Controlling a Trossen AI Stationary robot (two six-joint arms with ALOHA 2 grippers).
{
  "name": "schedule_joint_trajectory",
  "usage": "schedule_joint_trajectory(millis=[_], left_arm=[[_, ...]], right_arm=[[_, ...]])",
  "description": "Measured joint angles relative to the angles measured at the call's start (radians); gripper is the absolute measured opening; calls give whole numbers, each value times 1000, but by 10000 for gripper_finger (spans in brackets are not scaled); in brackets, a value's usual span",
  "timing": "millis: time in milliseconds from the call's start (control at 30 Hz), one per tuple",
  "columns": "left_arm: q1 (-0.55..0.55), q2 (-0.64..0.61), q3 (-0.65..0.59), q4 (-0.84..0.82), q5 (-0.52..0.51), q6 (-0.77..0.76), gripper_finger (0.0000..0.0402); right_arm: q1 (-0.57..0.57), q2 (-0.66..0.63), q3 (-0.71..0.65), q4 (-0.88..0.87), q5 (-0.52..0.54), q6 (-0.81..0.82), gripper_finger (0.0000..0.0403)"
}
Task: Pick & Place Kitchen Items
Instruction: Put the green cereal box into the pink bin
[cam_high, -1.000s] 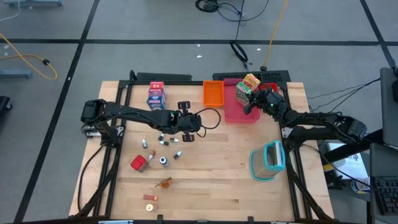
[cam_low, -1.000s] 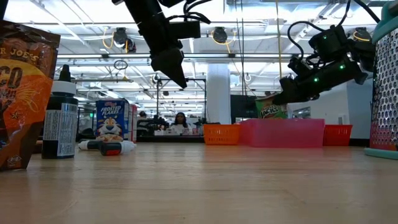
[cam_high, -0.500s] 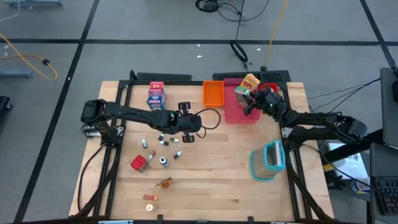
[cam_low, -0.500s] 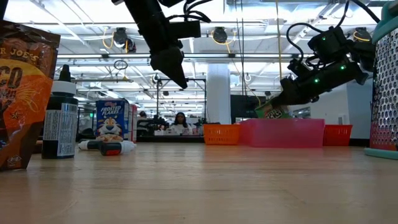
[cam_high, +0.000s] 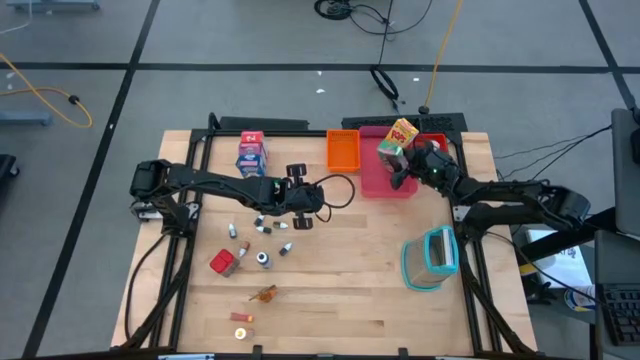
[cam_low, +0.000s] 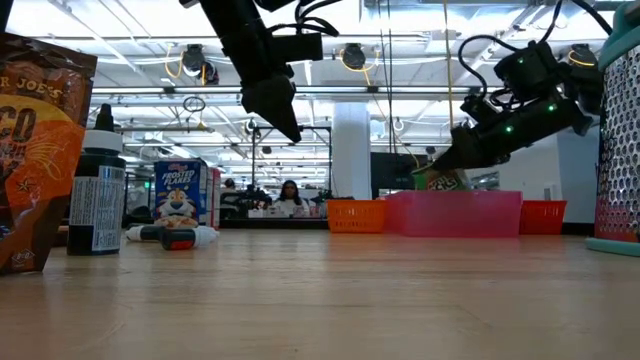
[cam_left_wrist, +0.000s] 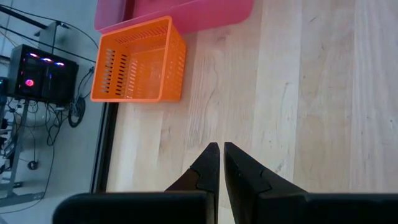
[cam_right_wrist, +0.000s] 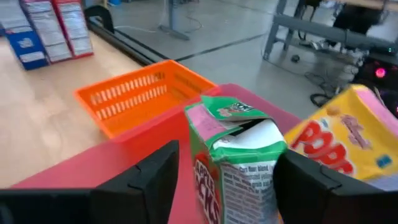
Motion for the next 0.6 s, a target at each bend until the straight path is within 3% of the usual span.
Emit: schedule_joint_trajectory(millis=[200, 433, 600], left_arm=[[0, 0, 0, -4, 0, 0, 26], [0, 0, 0, -27, 0, 0, 26], [0, 0, 0, -33, 0, -5, 26]], right_arm=[[45, -11, 0, 13, 143, -51, 237], [90, -84, 0, 6, 161, -86, 238], [99, -147, 0, -60, 233, -100, 238]])
